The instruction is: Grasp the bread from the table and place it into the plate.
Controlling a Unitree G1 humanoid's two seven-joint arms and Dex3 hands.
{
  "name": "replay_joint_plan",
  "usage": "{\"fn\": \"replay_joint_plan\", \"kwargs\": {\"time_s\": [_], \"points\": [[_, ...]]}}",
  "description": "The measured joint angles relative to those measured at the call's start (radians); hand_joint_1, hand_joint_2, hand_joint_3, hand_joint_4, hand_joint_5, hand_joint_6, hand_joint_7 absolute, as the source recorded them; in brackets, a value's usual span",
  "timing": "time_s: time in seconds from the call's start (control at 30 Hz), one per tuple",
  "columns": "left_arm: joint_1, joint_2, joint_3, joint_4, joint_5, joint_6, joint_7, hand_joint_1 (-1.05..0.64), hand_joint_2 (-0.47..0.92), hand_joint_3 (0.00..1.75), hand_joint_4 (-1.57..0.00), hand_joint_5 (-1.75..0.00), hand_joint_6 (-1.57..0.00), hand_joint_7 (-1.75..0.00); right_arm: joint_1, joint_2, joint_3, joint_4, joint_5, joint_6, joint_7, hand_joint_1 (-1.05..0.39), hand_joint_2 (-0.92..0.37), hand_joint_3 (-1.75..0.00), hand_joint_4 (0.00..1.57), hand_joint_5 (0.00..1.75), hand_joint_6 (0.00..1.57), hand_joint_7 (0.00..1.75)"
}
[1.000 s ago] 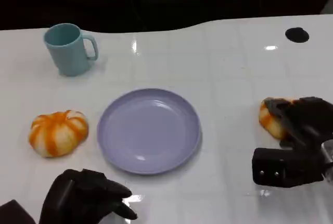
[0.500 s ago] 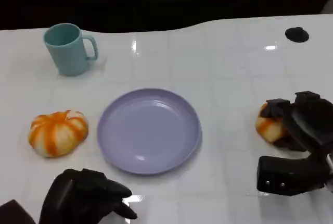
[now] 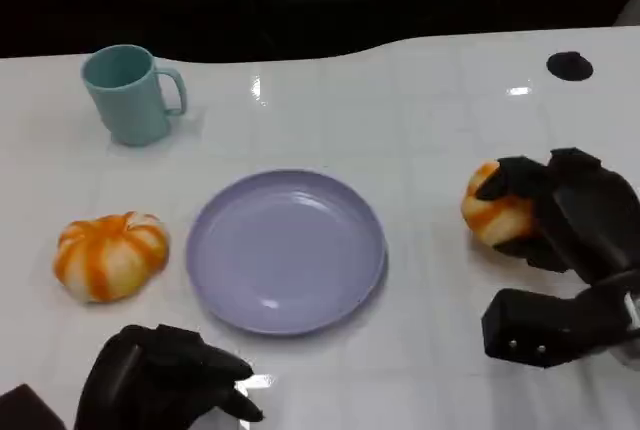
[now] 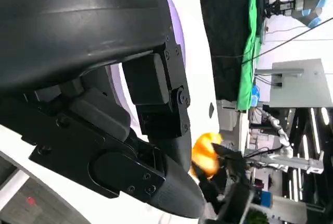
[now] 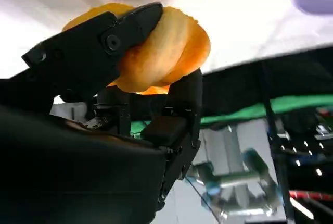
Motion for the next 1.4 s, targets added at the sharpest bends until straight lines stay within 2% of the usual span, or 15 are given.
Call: {"fn": "replay_joint_plan", "kwargs": {"time_s": [0.03,0.07,0.13,0.23,0.37,0.6,0.9,1.03,1.1,1.13,1.17,1.2,1.27,1.37,1.4], "points": [[0.003,0.0,0.0,-0.002,-0.002,0.0,0.0,-1.05,0.78,0.0,-1.57,-0.35,-1.57,-0.12,0.013,0.005,-0.012,-0.027,0.023,-0.02,0.017,0.07,-0.68,-0.53,0.98,1.75,0.84,1.58],[0.005,0.001,0.0,-0.005,-0.003,0.0,0.0,-1.05,0.78,0.0,-1.57,-0.35,-1.57,-0.12,0.027,0.011,-0.023,-0.058,0.045,-0.034,0.037,0.08,-0.49,-0.9,0.98,1.75,0.83,1.6],[0.009,0.001,-0.001,-0.011,-0.003,0.001,0.0,-1.05,0.78,0.0,-1.57,-0.35,-1.57,-0.12,0.054,0.023,-0.036,-0.121,0.081,-0.048,0.08,0.1,-0.32,-1.24,0.98,1.75,0.81,1.62],[0.012,0.002,-0.001,-0.014,-0.004,0.003,0.0,-1.05,0.78,0.0,-1.57,-0.35,-1.57,-0.12,0.087,0.045,-0.053,-0.208,0.125,-0.084,0.133,0.06,-0.25,-1.4,0.98,1.75,0.81,1.63],[0.012,0.003,-0.001,-0.015,-0.004,0.005,0.0,-1.05,0.78,0.0,-1.57,-0.35,-1.57,-0.12,0.101,0.091,-0.067,-0.302,0.151,-0.086,0.2,0.03,-0.2,-1.51,1.0,1.75,0.84,1.58],[0.012,0.003,-0.001,-0.014,-0.003,0.005,0.0,-1.05,0.79,0.0,-1.57,-0.35,-1.57,-0.12,0.097,0.181,-0.069,-0.326,0.165,-0.083,0.266,-0.02,-0.18,-1.55,0.99,1.75,0.84,1.6],[0.012,0.001,-0.005,-0.015,0.005,0.006,0.0,-1.05,0.79,0.0,-1.57,-0.35,-1.57,-0.12,0.042,0.275,-0.049,-0.229,0.139,-0.078,0.275,0.0,-0.23,-1.45,0.97,1.75,0.82,1.57],[0.012,0.0,-0.005,-0.016,0.005,0.007,0.0,-1.05,0.78,0.0,-1.57,-0.35,-1.57,-0.12,0.016,0.32,-0.028,-0.17,0.134,-0.076,0.275,0.02,-0.24,-1.39,0.92,1.75,0.88,1.36],[0.012,0.0,-0.005,-0.016,0.005,0.008,0.0,-1.05,0.78,0.0,-1.57,-0.35,-1.57,-0.12,0.007,0.339,-0.024,-0.143,0.13,-0.073,0.276,-0.02,-0.32,-1.23,0.8,1.69,0.84,1.12],[0.012,0.0,-0.005,-0.016,0.005,0.008,0.0,-1.05,0.78,0.0,-1.57,-0.35,-1.57,-0.12,0.003,0.347,-0.022,-0.133,0.13,-0.07,0.283,-0.04,-0.35,-1.16,0.75,1.61,0.82,1.01],[0.012,0.0,-0.005,-0.016,0.005,0.008,0.0,-1.05,0.78,0.0,-1.57,-0.35,-1.57,-0.12,-0.002,0.353,-0.02,-0.125,0.13,-0.064,0.296,-0.07,-0.38,-1.07,0.7,1.4,0.78,0.84],[0.012,0.0,-0.005,-0.016,0.005,0.008,0.0,-1.05,0.78,0.0,-1.57,-0.35,-1.57,-0.12,-0.007,0.357,-0.019,-0.119,0.13,-0.059,0.31,-0.08,-0.4,-1.01,0.68,1.26,0.77,0.74],[0.012,-0.001,-0.005,-0.016,0.005,0.009,0.0,-1.05,0.79,0.0,-1.57,-0.35,-1.57,-0.12,-0.014,0.361,-0.015,-0.114,0.13,-0.043,0.34,-0.16,-0.44,-0.92,0.51,0.87,0.64,0.46],[0.011,-0.001,-0.005,-0.016,0.005,0.009,0.0,-1.05,0.79,0.0,-1.57,-0.35,-1.57,-0.12,-0.018,0.356,0.001,-0.118,0.129,-0.026,0.408,-0.22,-0.49,-0.83,0.3,0.6,0.51,0.23],[0.011,-0.001,-0.005,-0.016,0.005,0.009,0.0,-1.05,0.79,0.0,-1.57,-0.34,-1.57,-0.12,-0.018,0.353,0.008,-0.123,0.13,-0.021,0.432,-0.28,-0.57,-0.7,0.15,0.54,0.43,0.14]]}}
